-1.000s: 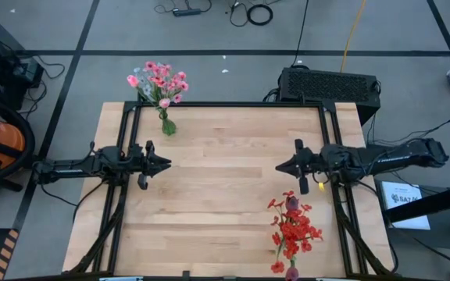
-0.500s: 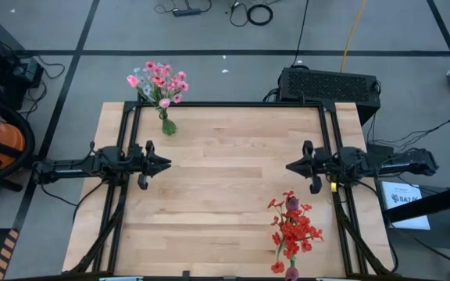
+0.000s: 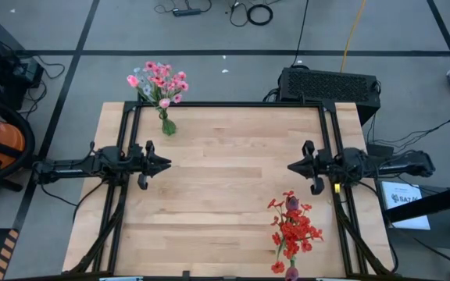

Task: Sort flowers into vase by color
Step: Return to Home Position

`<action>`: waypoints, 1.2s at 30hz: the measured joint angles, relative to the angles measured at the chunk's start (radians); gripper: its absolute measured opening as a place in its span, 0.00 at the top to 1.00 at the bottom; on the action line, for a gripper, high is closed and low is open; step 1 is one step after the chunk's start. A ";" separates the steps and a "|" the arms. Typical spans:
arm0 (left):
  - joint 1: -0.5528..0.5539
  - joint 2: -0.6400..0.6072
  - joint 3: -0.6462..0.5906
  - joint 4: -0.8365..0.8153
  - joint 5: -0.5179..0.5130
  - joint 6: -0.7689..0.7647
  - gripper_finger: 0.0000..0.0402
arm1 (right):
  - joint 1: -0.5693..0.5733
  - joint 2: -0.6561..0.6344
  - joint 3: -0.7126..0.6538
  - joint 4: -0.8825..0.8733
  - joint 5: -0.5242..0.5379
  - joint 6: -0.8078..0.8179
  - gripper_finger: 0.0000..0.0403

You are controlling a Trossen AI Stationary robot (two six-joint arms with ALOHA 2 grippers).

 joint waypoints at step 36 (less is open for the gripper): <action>0.000 0.000 0.000 0.000 0.000 0.000 0.80 | -0.033 -0.008 -0.033 0.007 0.023 0.014 1.00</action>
